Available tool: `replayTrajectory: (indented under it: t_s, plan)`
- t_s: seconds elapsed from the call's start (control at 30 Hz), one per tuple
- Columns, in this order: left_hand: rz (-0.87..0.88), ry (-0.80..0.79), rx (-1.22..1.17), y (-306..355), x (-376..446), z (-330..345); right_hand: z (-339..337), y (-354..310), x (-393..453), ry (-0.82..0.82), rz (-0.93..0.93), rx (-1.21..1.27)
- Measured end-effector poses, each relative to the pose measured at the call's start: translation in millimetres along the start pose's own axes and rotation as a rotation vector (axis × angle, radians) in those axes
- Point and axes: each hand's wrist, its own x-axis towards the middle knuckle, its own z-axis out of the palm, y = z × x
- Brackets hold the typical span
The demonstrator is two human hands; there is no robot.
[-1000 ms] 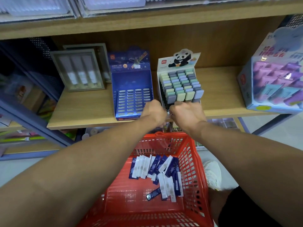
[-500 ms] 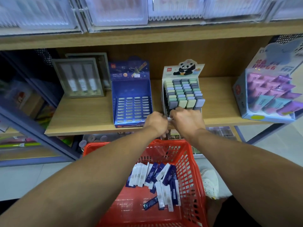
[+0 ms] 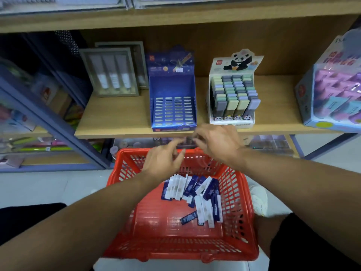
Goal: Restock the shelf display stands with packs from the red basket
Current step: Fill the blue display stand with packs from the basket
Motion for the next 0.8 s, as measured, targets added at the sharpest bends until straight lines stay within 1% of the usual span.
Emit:
replayTrajectory:
  t_s: [0.03, 0.07, 0.13, 0.17, 0.2, 0.23, 0.3, 0.37, 0.4, 0.47, 0.53, 0.6, 0.7, 0.8]
  plan:
    - [-0.007, -0.072, 0.059, -13.7, -8.2, 6.0, 11.0, -4.0, -7.2, -0.134, -0.038, -0.033]
    - [-0.041, -0.159, 0.101, -27.3, -15.6, 15.6, 24.7, -7.0, -14.4, -0.301, -0.07, -0.084]
    - [-0.189, -0.329, 0.114, -49.2, -30.0, 36.2, 56.0, -10.9, -27.1, -0.624, -0.103, -0.183]
    - [-0.277, -0.423, 0.085, -58.2, -37.3, 47.0, 73.8, -10.6, -33.4, -0.742, -0.084, -0.196]
    - [-0.349, -0.524, 0.055, -66.6, -45.3, 58.1, 94.7, -10.0, -39.5, -0.823, -0.031, -0.179]
    - [-0.388, -0.617, 0.044, -74.1, -52.9, 68.2, 115.5, -9.5, -46.0, -0.861, 0.05, -0.134]
    - [-0.396, -0.746, 0.08, -85.0, -65.3, 84.2, 156.9, -12.3, -62.5, -0.858, 0.315, 0.036]
    - [-0.372, -0.824, 0.137, -94.3, -73.6, 100.3, 195.5, -20.8, -81.3, -0.789, 0.632, 0.242]
    - [-0.358, -0.864, 0.173, -97.0, -76.2, 109.0, 212.1, -26.1, -90.2, -0.745, 0.769, 0.305]
    - [-0.334, -0.918, 0.207, -97.5, -80.3, 125.0, 240.0, -35.4, -106.0, -0.689, 0.945, 0.354]
    - [-0.333, -0.946, 0.183, -91.3, -83.8, 138.2, 256.3, -45.4, -114.6, -0.681, 1.014, 0.361]
    - [-0.355, -0.965, 0.1, -81.5, -88.3, 149.6, 264.2, -54.0, -117.4, -0.678, 1.048, 0.361]
    - [-0.448, -0.958, -0.067, -70.6, -96.6, 174.2, 272.3, -59.7, -121.0, -0.639, 1.085, 0.345]
    - [-0.476, -0.912, -0.274, -60.4, -100.9, 191.0, 271.7, -62.5, -124.3, -0.626, 1.1, 0.325]
